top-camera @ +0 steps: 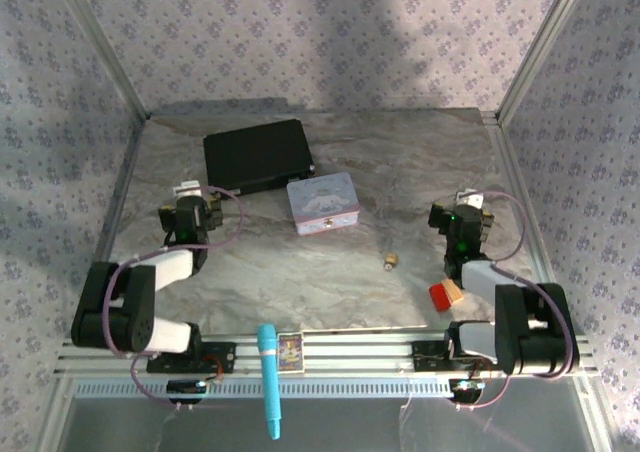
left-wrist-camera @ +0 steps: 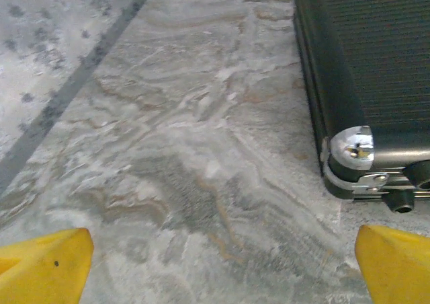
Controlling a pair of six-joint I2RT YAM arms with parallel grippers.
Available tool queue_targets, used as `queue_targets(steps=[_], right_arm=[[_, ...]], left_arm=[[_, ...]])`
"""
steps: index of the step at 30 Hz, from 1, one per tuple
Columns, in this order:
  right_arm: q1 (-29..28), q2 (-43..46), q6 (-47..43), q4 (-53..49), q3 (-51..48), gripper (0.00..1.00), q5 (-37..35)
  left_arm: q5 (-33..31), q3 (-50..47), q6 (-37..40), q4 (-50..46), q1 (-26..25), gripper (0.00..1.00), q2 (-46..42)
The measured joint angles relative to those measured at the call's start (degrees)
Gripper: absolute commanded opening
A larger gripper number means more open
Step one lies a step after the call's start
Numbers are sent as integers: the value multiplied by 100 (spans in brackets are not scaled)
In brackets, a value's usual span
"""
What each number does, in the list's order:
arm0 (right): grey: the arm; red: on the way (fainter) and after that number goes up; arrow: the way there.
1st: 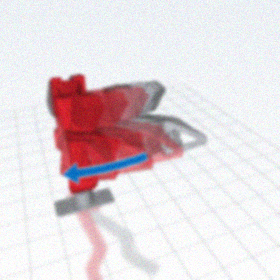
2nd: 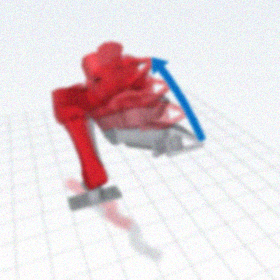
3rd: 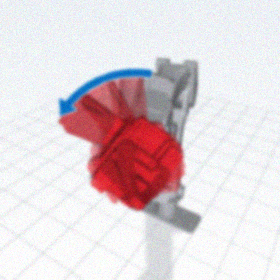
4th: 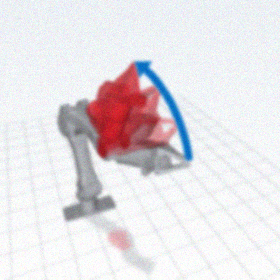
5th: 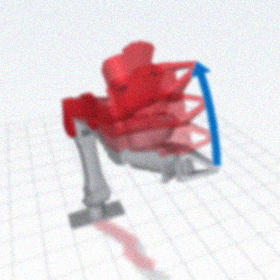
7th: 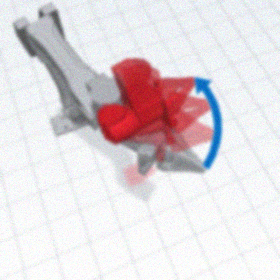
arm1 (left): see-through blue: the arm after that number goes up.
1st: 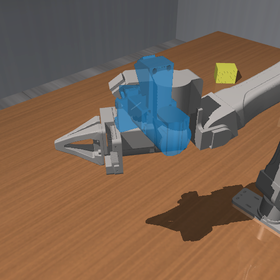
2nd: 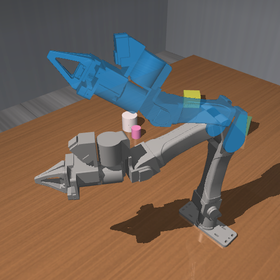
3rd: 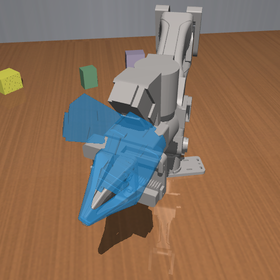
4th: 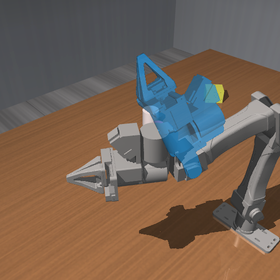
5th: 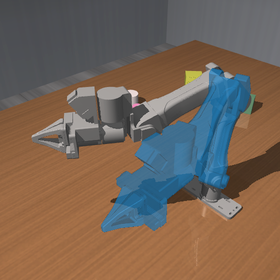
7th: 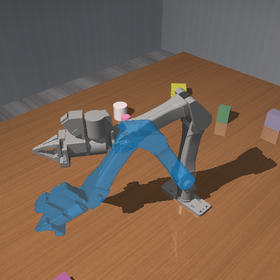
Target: Unlock the padlock with the key
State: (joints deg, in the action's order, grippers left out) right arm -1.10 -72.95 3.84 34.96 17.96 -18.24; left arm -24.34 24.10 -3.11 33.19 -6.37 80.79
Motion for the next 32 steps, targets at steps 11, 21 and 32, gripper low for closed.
queue_targets(steps=[11, 21, 32], right_arm=[[142, -1427, -225, 990, 201, 99, 612], [146, -1427, -308, 1054, 278, 99, 719], [162, -1427, -308, 1038, 299, 99, 763]], left_arm=[[1154, -170, -35, 1189, 658, 100, 682], [1672, -166, 57, 1309, 660, 100, 684], [1650, -166, 103, 1329, 579, 100, 686]])
